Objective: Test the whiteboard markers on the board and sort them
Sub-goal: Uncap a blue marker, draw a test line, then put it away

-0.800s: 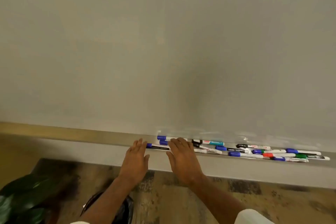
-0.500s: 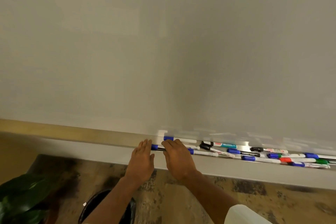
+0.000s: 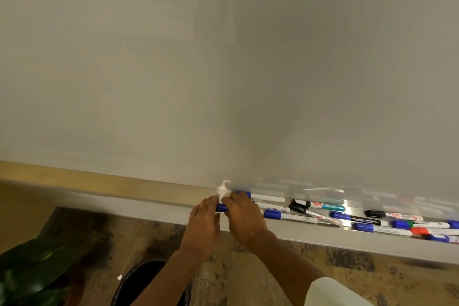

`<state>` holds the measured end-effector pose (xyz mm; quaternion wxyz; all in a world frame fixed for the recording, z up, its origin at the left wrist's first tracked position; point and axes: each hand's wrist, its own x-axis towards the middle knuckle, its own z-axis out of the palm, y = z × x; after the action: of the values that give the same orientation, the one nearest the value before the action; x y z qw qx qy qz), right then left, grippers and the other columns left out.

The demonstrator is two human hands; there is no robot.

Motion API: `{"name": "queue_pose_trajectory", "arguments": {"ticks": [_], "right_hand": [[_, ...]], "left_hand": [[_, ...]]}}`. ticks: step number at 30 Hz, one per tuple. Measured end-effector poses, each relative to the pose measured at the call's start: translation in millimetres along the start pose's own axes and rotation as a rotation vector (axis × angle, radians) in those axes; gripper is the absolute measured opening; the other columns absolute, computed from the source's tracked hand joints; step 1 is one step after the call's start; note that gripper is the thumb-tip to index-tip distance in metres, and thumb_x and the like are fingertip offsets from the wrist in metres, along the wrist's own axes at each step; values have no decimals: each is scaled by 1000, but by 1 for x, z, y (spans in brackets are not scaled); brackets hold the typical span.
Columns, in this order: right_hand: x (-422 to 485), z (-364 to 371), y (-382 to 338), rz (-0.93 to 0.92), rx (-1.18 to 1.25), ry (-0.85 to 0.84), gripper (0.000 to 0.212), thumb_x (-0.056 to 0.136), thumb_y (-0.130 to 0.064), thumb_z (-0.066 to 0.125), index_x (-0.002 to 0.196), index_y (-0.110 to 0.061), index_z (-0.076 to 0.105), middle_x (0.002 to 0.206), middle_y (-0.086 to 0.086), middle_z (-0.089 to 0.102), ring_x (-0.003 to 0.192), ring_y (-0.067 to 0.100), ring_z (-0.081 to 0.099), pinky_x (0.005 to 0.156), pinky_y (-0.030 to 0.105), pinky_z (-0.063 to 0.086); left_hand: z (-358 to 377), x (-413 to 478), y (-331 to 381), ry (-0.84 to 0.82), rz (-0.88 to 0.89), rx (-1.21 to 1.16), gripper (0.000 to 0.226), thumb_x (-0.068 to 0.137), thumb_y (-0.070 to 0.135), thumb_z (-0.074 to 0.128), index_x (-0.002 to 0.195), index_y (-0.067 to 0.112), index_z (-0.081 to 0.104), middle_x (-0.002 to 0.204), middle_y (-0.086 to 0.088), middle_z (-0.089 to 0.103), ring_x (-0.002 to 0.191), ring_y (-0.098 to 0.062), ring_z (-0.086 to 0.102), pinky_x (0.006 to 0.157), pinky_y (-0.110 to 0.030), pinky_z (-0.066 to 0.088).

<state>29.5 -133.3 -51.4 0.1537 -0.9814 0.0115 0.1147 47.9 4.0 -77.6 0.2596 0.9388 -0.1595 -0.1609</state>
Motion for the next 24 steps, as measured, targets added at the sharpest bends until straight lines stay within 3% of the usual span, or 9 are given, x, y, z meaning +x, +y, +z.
{"name": "queue_pose_trajectory", "arguments": {"ticks": [8,14,19,24], "right_hand": [[4,2,0,12,15,-23,44,95,-19,61,137,-19,46,142,6,45,133,23,41,114,36,31],[3,-4,-2,-32,141,170,43,94,-16,63,135,-19,51,137,3,51,127,21,44,109,32,37],[0,-20,-3,-63,371,340,30,100,-23,53,128,-17,60,122,1,60,117,18,49,106,34,41],[-24,-70,-9,-101,814,331,25,101,-25,53,124,-22,62,106,-9,60,96,6,56,84,21,50]], "left_hand": [[-3,0,3,65,-80,-160,45,104,26,53,148,21,48,149,2,54,138,-19,49,120,-34,35],[-33,-9,27,285,-144,-558,36,101,17,59,137,13,61,127,5,65,113,-8,60,107,-26,45],[-60,-7,41,273,-204,-869,28,101,18,61,128,20,69,118,7,74,109,-7,68,105,-31,52],[-95,-19,68,155,-107,-1108,29,102,25,57,128,19,69,120,2,75,117,-15,67,106,-41,52]]}}
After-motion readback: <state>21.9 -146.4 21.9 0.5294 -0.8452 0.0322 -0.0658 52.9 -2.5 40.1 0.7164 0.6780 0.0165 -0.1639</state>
